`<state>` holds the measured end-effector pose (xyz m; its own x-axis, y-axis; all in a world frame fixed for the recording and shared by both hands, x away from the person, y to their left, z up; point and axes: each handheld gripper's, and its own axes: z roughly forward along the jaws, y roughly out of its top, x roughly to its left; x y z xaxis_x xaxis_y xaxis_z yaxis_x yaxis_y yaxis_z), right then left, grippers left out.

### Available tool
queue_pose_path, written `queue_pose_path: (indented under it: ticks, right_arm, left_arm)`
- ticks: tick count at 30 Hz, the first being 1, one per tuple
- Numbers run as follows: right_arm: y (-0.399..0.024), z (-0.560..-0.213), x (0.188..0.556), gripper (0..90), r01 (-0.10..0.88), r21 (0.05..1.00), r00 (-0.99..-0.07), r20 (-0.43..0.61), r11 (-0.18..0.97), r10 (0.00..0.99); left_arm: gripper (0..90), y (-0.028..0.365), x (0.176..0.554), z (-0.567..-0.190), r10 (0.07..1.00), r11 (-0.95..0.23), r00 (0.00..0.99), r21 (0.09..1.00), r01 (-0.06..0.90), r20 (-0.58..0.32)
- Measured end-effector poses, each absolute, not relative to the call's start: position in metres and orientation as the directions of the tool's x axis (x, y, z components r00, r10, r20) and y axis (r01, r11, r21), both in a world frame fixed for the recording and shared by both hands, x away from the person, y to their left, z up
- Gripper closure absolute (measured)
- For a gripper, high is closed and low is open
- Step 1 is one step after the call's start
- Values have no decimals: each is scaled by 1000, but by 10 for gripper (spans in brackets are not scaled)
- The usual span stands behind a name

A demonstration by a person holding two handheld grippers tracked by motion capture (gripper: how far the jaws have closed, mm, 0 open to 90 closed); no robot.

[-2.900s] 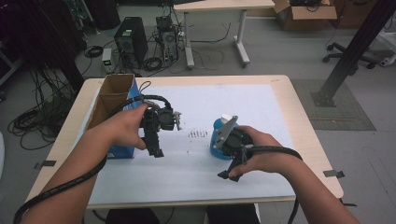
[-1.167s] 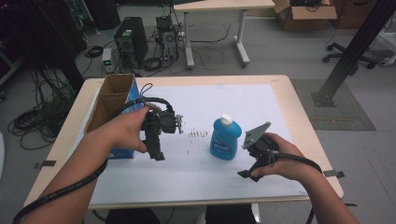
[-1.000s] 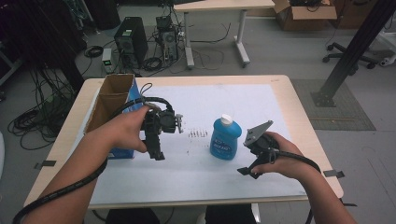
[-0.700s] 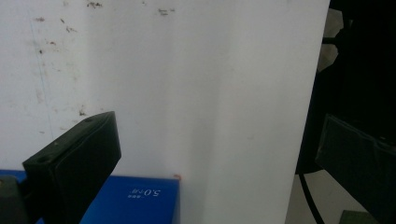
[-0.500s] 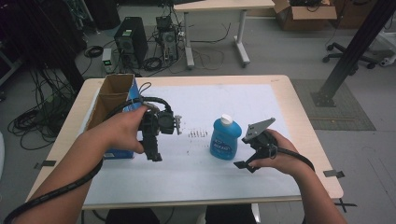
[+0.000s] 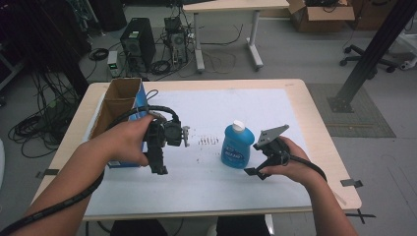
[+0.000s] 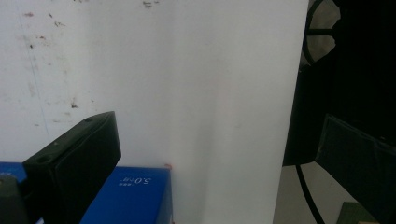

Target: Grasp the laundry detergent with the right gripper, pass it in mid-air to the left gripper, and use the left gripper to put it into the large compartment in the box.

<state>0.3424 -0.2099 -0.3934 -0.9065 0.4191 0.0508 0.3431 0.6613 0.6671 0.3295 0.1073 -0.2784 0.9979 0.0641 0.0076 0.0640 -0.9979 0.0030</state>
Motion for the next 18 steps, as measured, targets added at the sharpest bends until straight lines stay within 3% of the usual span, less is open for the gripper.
queue_pose_path:
  ticks: [18]
  right_arm:
    - [-199, -400, 352, 31, 318, 732, -905, 47, 602, 422]
  left_arm:
    - [2, 105, 328, -282, 53, -999, 999, 11, 53, -5]
